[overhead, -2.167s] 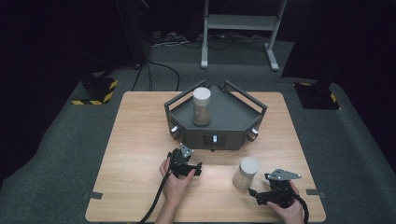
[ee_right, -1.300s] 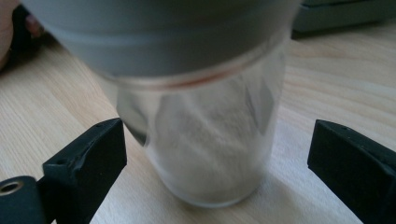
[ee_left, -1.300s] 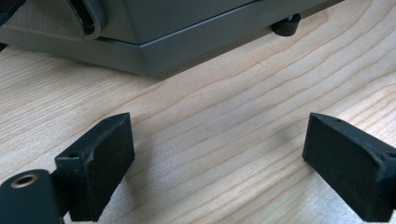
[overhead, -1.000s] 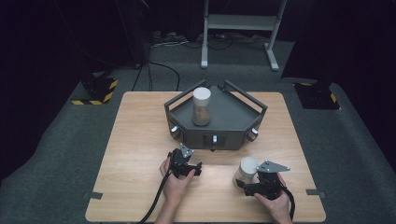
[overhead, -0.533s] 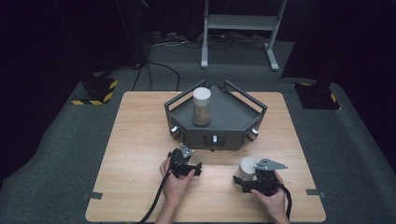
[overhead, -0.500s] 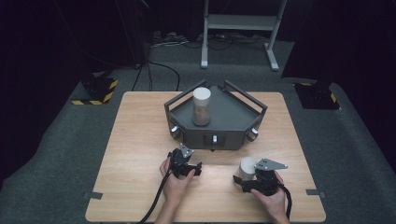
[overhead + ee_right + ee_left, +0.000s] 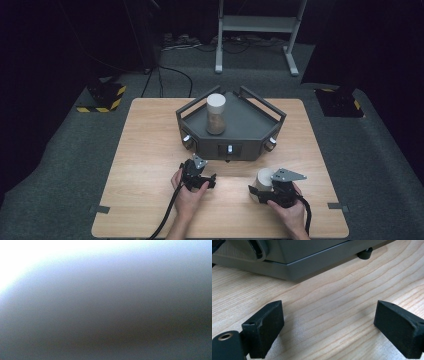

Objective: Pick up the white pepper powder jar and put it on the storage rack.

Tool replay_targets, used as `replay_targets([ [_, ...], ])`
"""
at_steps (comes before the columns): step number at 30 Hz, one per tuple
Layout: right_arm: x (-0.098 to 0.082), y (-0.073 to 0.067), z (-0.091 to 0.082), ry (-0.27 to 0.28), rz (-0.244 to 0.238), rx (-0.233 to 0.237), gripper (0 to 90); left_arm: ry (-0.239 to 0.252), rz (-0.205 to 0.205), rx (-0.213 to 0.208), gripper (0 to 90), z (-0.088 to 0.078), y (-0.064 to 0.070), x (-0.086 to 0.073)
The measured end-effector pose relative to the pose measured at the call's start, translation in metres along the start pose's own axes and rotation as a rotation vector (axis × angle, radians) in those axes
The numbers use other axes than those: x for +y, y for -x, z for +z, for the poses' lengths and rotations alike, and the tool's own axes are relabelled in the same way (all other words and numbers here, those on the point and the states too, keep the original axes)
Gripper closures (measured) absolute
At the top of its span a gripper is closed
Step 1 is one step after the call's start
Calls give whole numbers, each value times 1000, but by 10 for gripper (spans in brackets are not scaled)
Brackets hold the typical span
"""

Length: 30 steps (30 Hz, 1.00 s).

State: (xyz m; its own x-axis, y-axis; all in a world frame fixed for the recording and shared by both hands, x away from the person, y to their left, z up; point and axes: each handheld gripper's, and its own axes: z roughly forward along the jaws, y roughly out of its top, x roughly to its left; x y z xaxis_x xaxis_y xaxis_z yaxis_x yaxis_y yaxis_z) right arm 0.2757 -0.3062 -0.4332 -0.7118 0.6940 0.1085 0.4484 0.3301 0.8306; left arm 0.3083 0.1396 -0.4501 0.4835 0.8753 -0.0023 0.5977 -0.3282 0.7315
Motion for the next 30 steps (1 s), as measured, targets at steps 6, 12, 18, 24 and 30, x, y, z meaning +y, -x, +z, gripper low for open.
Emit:
replay_targets([
  [6, 1, -6, 0, 0, -19, -24, 305, 0, 0, 0, 94, 0, 0, 0],
  [12, 1, -9, 0, 4, -29, -35, 312, 0, 0, 0, 94, 0, 0, 0],
  [18, 3, -6, -1, 7, -12, -33, 314, 0, 0, 0, 94, 0, 0, 0],
  [24, 10, -6, -5, 13, -14, -51, 316, 0, 0, 0, 94, 0, 0, 0],
  [30, 19, -3, -7, 19, -10, -46, 316, 0, 0, 0, 94, 0, 0, 0],
])
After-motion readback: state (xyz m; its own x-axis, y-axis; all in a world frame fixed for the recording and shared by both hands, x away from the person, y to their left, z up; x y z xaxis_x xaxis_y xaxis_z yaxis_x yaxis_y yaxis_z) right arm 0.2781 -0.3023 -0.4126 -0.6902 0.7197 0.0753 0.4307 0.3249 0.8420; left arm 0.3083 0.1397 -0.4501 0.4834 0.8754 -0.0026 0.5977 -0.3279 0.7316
